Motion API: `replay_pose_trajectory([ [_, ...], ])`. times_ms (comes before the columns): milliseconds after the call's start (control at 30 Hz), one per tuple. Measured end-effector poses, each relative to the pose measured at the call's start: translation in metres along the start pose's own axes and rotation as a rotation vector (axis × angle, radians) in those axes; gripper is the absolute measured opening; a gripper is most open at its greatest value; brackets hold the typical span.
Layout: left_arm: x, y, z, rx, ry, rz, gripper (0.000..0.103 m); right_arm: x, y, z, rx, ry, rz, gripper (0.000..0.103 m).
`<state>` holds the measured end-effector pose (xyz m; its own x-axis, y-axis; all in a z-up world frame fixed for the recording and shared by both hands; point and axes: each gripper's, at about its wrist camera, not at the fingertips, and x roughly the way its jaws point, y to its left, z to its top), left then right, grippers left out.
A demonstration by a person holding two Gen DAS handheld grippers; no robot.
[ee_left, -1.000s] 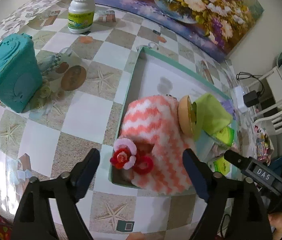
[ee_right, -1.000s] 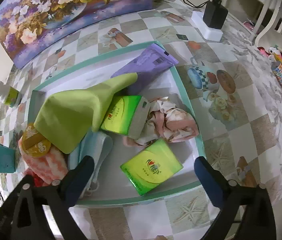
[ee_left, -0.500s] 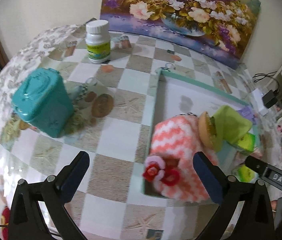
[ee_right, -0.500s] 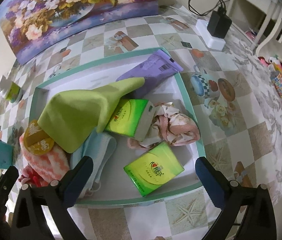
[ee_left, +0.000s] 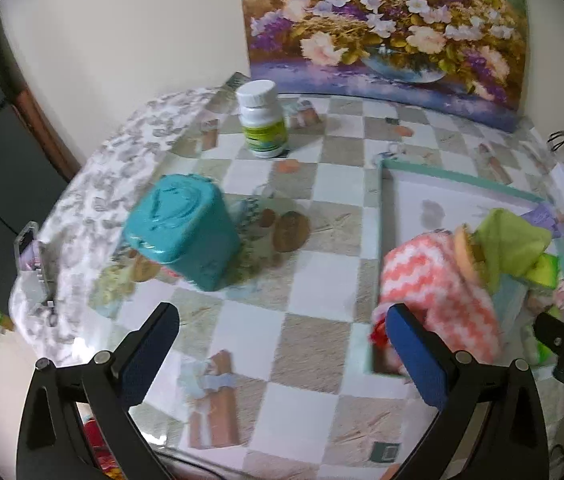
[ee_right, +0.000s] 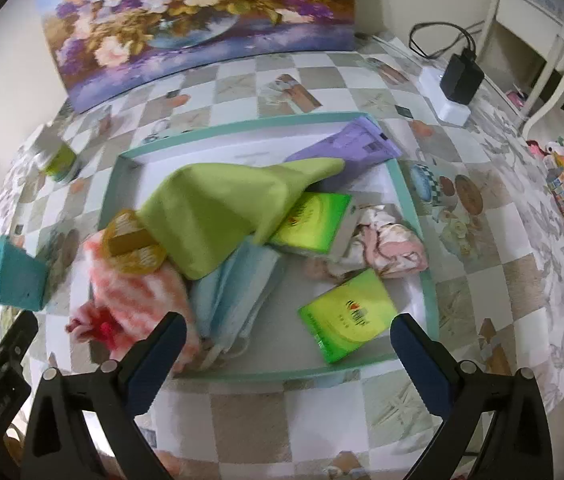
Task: Organize soft objects
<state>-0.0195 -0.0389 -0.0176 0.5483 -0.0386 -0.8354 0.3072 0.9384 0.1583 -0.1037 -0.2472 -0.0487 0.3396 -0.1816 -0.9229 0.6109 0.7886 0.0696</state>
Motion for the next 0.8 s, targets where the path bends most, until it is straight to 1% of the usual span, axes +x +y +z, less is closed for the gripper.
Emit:
replay_pose_trajectory([
  [133,-0.001,0.010,-0.006,-0.018,0.050,-0.021,0.103,-0.006,0.006,-0.010,-0.003,-0.006,0.029,0.103],
  [333,0.001,0.027,-0.015,-0.072,0.107,-0.012,0.103,-0.015,0.011,-0.024,-0.022,-0.024,0.020,0.103],
  [533,-0.007,0.030,-0.020,-0.074,0.103,-0.021,0.103,-0.030,0.011,-0.030,-0.021,-0.066,0.020,0.103],
  [667,-0.010,0.035,-0.021,-0.093,0.097,-0.018,0.103,-0.038,0.011,-0.033,-0.025,-0.091,0.020,0.103],
  [800,-0.007,0.040,-0.021,-0.113,0.117,-0.021,0.103,-0.044,0.014,-0.034,-0.033,-0.108,0.017,0.103],
])
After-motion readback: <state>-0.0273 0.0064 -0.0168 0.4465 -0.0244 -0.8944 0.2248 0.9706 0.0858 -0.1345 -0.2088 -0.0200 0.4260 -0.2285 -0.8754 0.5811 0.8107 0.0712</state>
